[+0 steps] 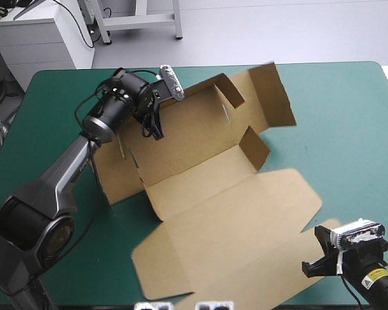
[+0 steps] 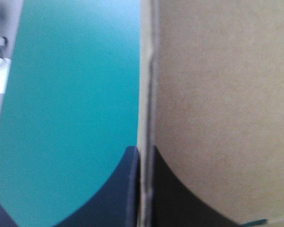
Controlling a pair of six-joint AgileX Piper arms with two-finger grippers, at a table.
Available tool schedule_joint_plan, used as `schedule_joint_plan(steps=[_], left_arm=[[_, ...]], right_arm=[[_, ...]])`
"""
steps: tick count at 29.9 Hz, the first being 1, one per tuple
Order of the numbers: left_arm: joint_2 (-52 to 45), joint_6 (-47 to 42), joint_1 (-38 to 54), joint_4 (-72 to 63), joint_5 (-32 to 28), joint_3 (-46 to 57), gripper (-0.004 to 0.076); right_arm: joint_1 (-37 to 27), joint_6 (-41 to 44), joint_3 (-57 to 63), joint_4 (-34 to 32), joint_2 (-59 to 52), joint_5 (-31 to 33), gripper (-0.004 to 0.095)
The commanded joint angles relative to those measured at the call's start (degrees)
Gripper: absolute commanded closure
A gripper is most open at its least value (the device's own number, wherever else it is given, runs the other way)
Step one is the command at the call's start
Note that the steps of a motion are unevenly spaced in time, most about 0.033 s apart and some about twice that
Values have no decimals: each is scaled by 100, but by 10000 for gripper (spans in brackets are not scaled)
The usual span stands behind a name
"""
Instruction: Fold the box
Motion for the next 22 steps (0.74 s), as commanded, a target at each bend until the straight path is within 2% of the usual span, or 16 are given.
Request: schedule_joint_plan(steps=[1, 4, 8, 12, 18, 22], left_arm=[[-354, 2, -421, 995, -589, -210, 732], [-360, -6, -722, 1087, -696, -210, 732], [-360, 36, -1205, 1500, -515, -116, 732], [-471, 36, -1659, 1972, -532, 367, 732], [-889, -376, -2068, 3137, -963, 1650, 732], [-1411, -872, -2134, 3444, -1741, 2551, 732]], right_arm=[[-19, -14, -129, 49, 66, -363, 922], [-19, -14, -129, 49, 66, -363, 922], [-19, -14, -129, 49, 66, -363, 922], [-19, -14, -129, 49, 66, -363, 922], [-19, -14, -129, 49, 66, -363, 922], [-19, -14, -129, 49, 66, -363, 922]])
